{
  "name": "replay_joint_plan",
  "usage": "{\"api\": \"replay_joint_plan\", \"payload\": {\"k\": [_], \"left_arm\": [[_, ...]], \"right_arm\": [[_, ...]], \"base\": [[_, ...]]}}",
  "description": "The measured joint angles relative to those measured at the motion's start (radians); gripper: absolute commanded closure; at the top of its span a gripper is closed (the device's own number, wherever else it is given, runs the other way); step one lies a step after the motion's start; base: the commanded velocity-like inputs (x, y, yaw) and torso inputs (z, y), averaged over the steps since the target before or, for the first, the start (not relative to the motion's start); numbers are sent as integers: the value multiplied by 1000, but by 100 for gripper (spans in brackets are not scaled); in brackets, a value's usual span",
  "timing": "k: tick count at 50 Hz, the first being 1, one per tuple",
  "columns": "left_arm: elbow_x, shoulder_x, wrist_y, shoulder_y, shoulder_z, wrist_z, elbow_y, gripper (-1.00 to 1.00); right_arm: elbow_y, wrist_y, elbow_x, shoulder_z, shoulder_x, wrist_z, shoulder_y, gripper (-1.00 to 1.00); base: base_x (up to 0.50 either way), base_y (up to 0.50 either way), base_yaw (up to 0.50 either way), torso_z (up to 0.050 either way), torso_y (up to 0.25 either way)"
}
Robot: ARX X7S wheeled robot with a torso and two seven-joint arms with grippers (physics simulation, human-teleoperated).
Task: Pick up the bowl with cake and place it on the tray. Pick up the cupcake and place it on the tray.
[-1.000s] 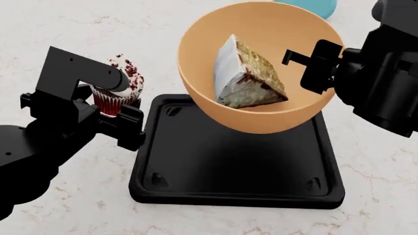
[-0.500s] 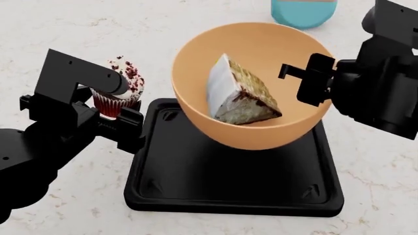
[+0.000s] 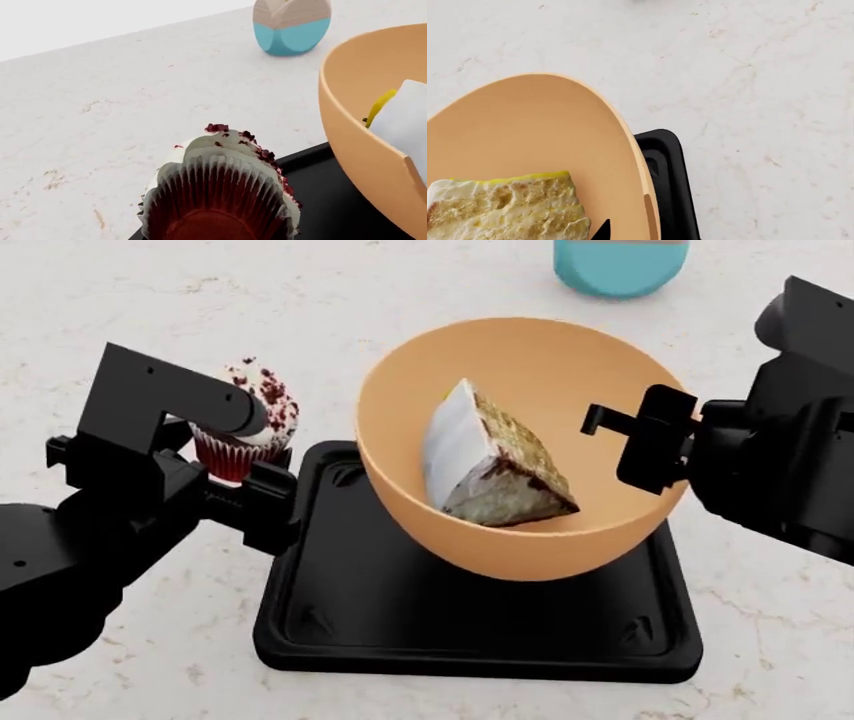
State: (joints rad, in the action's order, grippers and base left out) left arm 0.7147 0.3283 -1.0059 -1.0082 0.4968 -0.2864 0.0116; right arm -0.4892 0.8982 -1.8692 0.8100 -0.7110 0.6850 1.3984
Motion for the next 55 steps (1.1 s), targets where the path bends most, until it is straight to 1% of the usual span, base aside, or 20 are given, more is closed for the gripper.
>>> {"api": "replay_joint_plan", "payload": {"k": [13, 32, 33, 55], "left_arm": [[4, 3, 2, 4, 1, -3, 4, 100], [8, 6, 7, 4, 4, -4, 1, 100], [8, 7, 7, 5, 4, -4, 1, 100], [14, 9, 7, 4, 8, -7, 1, 100]], "right_arm": [[-68, -12, 57, 22, 22, -54, 15, 100], [-92, -6, 75, 31, 32, -72, 18, 100], [-91, -6, 74, 30, 32, -70, 17, -100], [-98, 22, 85, 40, 37, -74, 34, -100]], "base": [[0, 0, 0, 0, 1], [0, 0, 0, 1, 1], [0, 0, 0, 0, 0], [0, 0, 0, 0, 0]]}}
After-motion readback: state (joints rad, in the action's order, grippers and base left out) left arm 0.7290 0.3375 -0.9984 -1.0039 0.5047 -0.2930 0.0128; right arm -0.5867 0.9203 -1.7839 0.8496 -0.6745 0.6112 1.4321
